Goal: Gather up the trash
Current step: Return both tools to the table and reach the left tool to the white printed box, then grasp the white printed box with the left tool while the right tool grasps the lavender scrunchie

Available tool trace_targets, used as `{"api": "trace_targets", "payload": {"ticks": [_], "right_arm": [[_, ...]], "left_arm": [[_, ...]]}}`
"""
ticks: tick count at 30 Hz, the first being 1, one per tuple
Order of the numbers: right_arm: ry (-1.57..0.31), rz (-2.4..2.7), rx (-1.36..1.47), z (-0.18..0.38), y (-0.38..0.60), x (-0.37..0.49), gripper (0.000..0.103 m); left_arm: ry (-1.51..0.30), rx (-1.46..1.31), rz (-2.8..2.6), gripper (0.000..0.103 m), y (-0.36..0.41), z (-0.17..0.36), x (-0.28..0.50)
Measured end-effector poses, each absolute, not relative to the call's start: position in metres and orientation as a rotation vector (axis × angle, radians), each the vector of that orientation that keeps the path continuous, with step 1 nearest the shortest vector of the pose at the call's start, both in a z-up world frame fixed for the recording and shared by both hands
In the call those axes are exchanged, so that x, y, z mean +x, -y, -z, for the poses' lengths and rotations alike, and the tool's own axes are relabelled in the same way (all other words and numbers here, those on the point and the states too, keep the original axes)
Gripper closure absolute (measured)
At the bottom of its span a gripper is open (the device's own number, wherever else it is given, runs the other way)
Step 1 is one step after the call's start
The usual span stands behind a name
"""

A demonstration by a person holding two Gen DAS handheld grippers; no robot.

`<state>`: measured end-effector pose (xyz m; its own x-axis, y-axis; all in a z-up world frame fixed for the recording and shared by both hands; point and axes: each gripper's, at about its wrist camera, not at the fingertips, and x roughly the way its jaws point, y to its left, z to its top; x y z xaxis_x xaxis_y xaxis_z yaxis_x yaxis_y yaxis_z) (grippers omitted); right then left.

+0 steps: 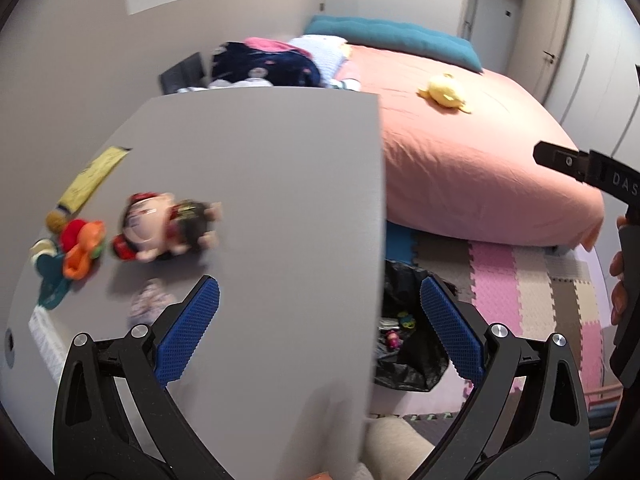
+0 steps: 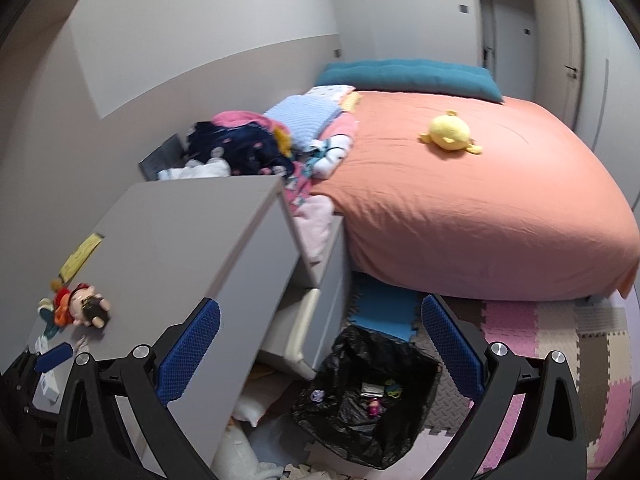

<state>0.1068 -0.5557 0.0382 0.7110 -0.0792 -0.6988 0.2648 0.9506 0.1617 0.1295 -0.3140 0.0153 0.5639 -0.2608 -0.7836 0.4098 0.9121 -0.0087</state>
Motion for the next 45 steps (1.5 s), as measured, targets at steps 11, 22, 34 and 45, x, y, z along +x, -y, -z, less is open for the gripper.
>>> {"api": "trace_targets", "payload": {"ticks": [11, 22, 34, 45], "right_arm": [[-0.785, 0.068, 0.187, -0.036, 0.478, 0.127, 0.003], [-0.809, -0.059, 0.138, -0.029, 0.407, 0.138, 0.003], [-0.846, -0.212, 0.098, -0.015, 0.337, 0.143, 0.003], [-0.869, -0.293, 0.051, 0.001, 0.288, 0.147, 0.003]], "left_arm": [[-0.898, 0.071, 0.248, 0.006, 0.226, -0.015, 0.133], [-0.881, 0.003, 0.075, 0.006, 0.141, -0.011, 0.132], [-0.946, -0.103, -0.064, 0.025, 0.079, 0.024, 0.145], [-0.955, -0.095, -0.107, 0.055, 0.054, 0.038, 0.145]]}}
